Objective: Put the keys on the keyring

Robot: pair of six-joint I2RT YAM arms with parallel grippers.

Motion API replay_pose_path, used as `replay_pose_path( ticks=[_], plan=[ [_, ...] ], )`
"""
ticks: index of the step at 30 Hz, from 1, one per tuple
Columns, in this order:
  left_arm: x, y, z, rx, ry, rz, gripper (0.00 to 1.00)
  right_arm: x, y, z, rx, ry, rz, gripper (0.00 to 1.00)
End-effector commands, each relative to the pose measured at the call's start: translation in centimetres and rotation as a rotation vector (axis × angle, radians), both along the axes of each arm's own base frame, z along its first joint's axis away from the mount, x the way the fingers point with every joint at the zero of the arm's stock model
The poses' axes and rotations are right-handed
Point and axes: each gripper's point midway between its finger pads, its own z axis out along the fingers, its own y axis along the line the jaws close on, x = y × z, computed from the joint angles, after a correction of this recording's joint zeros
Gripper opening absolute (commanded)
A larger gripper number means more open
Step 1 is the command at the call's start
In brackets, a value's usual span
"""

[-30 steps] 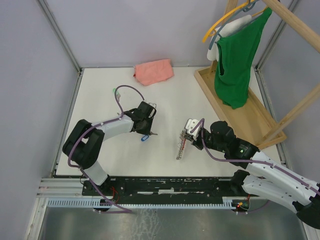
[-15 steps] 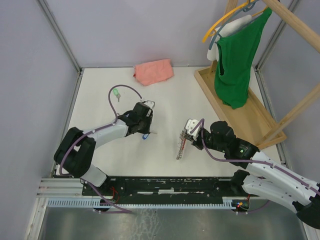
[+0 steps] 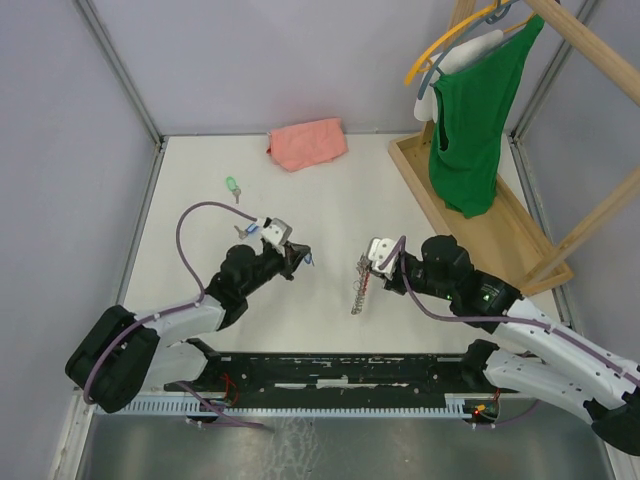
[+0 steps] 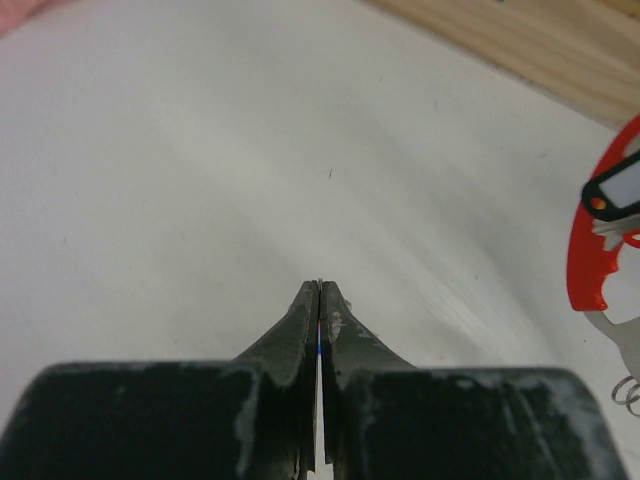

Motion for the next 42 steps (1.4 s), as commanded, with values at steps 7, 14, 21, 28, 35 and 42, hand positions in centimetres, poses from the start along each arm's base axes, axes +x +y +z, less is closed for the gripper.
replay_pose_path(
  ticks=[7, 14, 21, 28, 35, 42],
  plan=[
    [-3.8, 0.0, 13.3, -0.286, -0.654, -0.141, 0.03, 0.3, 2.7, 3.7, 0.004, -0.296, 0.225, 0.01],
    [-7.7, -0.8, 13.5, -0.23, -0.878, -0.326, 0.03, 0.2, 4.0, 2.9, -0.074, -0.39, 0.371, 0.01],
    [-9.9, -1.9, 13.3, -0.18, -0.974, -0.472, 0.03, 0.4, 4.8, 3.3, -0.089, -0.47, 0.433, 0.01],
    [-11.1, -3.4, 12.5, -0.153, -0.993, -0.595, 0.03, 0.6, 5.1, 3.2, -0.11, -0.512, 0.455, 0.01],
    [-11.6, -4.5, 12.6, -0.145, -1.022, -0.662, 0.03, 0.9, 5.1, 2.9, -0.124, -0.532, 0.46, 0.01],
    [-12.3, -5.0, 12.7, -0.142, -1.032, -0.699, 0.03, 0.9, 5.4, 3.0, -0.109, -0.548, 0.463, 0.01]
  ],
)
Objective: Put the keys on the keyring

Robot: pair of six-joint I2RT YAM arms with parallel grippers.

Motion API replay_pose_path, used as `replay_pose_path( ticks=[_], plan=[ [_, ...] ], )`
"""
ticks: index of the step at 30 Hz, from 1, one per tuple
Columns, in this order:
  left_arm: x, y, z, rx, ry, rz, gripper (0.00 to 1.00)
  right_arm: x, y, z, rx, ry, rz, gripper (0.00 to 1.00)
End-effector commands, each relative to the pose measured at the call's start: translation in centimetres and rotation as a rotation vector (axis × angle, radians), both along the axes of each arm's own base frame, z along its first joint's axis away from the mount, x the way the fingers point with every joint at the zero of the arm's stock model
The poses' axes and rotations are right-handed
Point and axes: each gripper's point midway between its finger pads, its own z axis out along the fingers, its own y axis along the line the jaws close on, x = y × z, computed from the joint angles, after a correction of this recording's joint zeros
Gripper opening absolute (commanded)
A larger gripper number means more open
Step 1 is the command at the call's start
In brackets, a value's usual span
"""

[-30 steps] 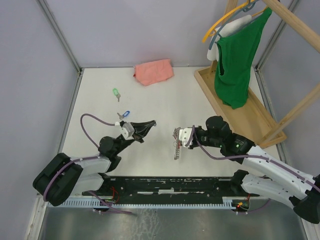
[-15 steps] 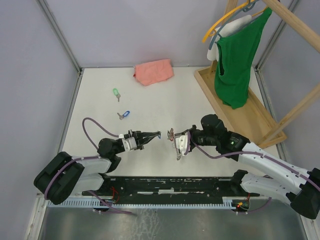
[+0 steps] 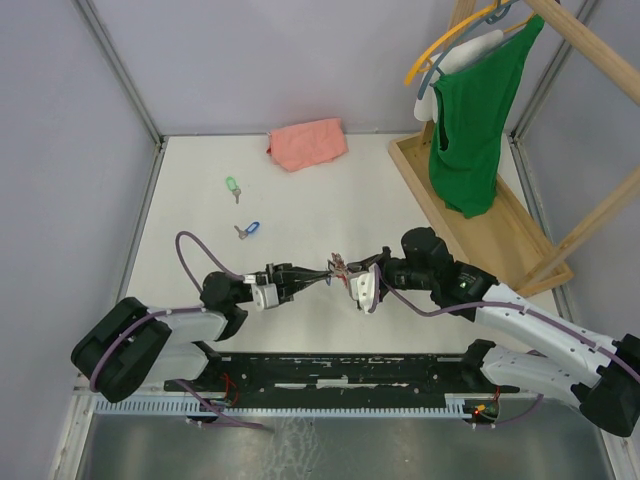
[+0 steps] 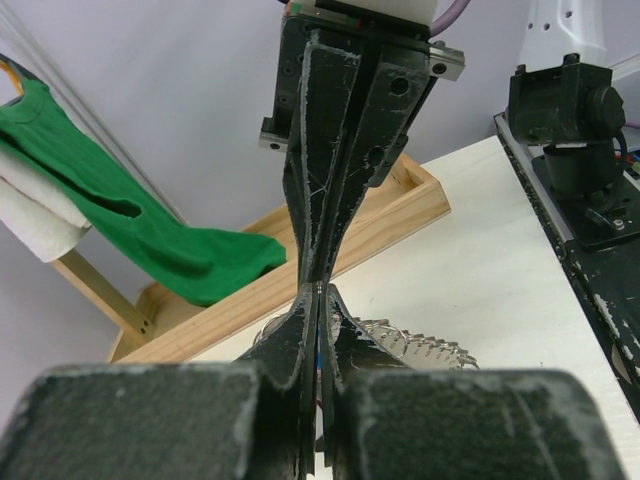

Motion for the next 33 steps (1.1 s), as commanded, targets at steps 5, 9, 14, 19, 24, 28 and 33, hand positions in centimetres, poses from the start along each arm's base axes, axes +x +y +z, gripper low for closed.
replay_pose_path(
  ticks=[5, 9, 14, 19, 24, 28, 33],
  plan=[
    [-0.8, -0.4, 2.7, -0.052, -0.162, -0.018, 0.03, 0.0, 1.5, 3.6, 0.104, -0.084, 0.054, 0.01],
    [-0.6, -0.4, 2.6, -0.055, -0.154, -0.009, 0.03, -0.1, 1.3, 3.6, 0.107, -0.092, 0.053, 0.01],
    [-0.4, -0.6, 2.5, -0.053, -0.142, -0.01, 0.03, -0.2, 1.3, 3.4, 0.106, -0.094, 0.056, 0.01],
    [-0.3, -0.9, 2.2, -0.049, -0.127, -0.009, 0.03, -0.2, 1.3, 3.6, 0.112, -0.095, 0.057, 0.01],
    [0.1, -0.9, 2.1, -0.052, -0.115, 0.008, 0.03, -0.4, 1.3, 3.5, 0.111, -0.088, 0.059, 0.01],
    [0.5, -0.9, 1.8, -0.052, -0.098, 0.027, 0.03, -0.5, 1.1, 3.3, 0.112, -0.085, 0.051, 0.01],
    [0.5, -0.9, 1.7, -0.061, -0.09, 0.025, 0.03, -0.6, 0.9, 3.2, 0.126, -0.075, 0.042, 0.01]
  ],
)
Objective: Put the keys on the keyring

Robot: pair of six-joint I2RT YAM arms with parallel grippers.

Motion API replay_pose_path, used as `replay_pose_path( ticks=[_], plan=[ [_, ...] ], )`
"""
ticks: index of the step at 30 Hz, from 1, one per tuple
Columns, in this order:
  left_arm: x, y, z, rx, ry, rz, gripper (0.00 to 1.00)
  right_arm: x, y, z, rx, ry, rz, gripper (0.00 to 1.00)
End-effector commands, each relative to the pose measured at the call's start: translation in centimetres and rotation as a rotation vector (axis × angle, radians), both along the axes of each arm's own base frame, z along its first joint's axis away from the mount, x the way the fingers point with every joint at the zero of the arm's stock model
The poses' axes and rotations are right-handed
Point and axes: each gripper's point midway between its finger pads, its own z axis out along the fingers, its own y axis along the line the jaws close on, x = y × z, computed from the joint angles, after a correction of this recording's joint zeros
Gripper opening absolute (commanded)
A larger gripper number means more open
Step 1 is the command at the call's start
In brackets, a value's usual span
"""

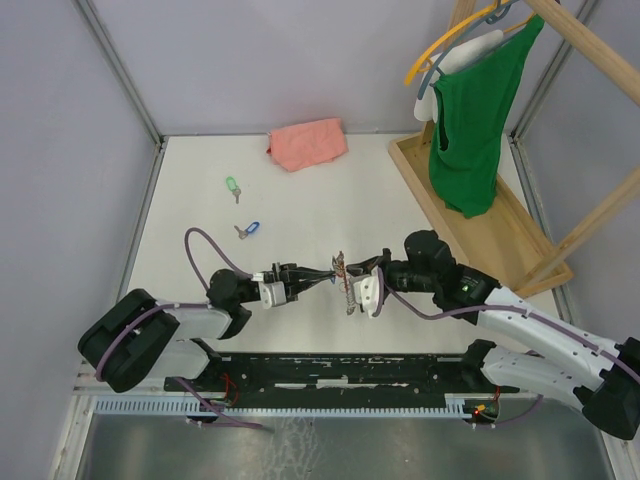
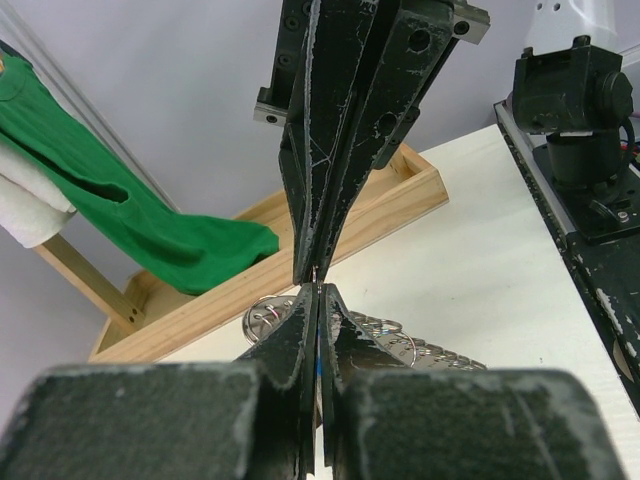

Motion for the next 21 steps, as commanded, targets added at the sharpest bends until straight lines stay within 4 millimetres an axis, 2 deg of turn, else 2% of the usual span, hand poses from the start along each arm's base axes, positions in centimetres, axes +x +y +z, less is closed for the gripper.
replay_pose_path(
  ticks=[1, 8, 16, 21],
  plan=[
    [0.0, 0.1, 2.7, -0.083, -0.108, 0.018, 0.03, -0.1, 0.6, 2.6, 0.098, -0.046, 0.011, 0.01],
    [-0.3, 0.2, 2.9, -0.094, -0.111, 0.003, 0.03, -0.6, 0.5, 2.8, 0.154, -0.002, 0.005, 0.01],
    [-1.0, 0.3, 3.4, -0.106, -0.11, -0.027, 0.03, -0.4, -0.2, 4.0, 0.343, 0.103, -0.003, 0.01],
    [-1.4, 0.4, 3.8, -0.116, -0.115, -0.042, 0.03, -0.8, -0.3, 4.2, 0.398, 0.142, 0.031, 0.01]
  ],
)
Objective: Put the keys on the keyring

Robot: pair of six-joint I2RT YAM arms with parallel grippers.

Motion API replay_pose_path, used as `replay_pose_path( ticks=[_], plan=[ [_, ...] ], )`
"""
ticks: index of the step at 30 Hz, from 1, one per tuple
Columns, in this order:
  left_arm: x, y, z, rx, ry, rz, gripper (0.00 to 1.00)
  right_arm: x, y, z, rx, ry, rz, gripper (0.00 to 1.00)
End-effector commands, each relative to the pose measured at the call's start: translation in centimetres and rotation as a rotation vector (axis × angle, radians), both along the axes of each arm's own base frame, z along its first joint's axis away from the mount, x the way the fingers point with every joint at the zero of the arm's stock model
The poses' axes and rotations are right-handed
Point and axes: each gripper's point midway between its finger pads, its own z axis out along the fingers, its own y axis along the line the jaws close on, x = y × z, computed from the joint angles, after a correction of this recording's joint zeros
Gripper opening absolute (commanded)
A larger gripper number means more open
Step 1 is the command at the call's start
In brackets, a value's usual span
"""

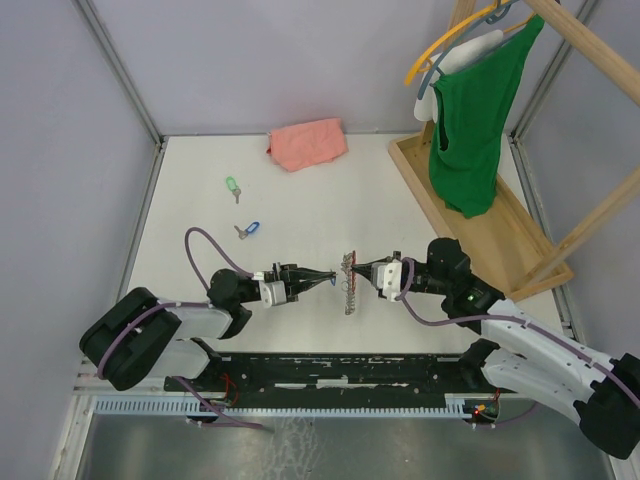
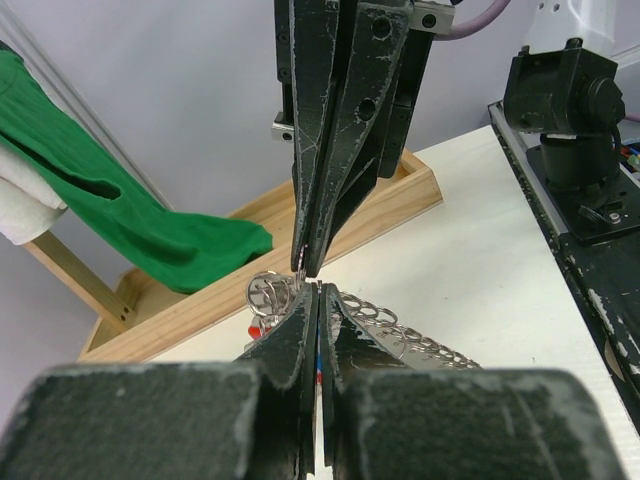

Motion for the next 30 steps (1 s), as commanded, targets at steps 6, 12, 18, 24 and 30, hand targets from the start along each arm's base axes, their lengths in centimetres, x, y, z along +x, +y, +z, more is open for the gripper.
replay_pose_path(
  ticks=[6, 12, 18, 24, 30],
  plan=[
    [-1.6, 0.6, 4.4, -0.131, -0.136, -0.037, 0.03, -1.2, 0.5, 4.4, 0.184, -0.044, 0.077, 0.01],
    [-2.2, 0.8, 5.0, -0.139, -0.145, -0.057, 0.03, -1.7, 0.3, 3.7, 0.161, -0.076, 0.106, 0.01],
    [-2.9, 1.0, 5.8, -0.16, -0.157, -0.077, 0.03, -2.2, 0.6, 3.7, 0.163, -0.06, 0.138, 0.01],
    [-3.4, 1.0, 6.3, -0.17, -0.168, -0.092, 0.03, -2.4, 0.7, 3.8, 0.163, -0.058, 0.15, 0.01],
    [-3.6, 0.9, 6.5, -0.175, -0.174, -0.101, 0.03, -2.6, 0.9, 3.9, 0.165, -0.054, 0.168, 0.01]
  ],
)
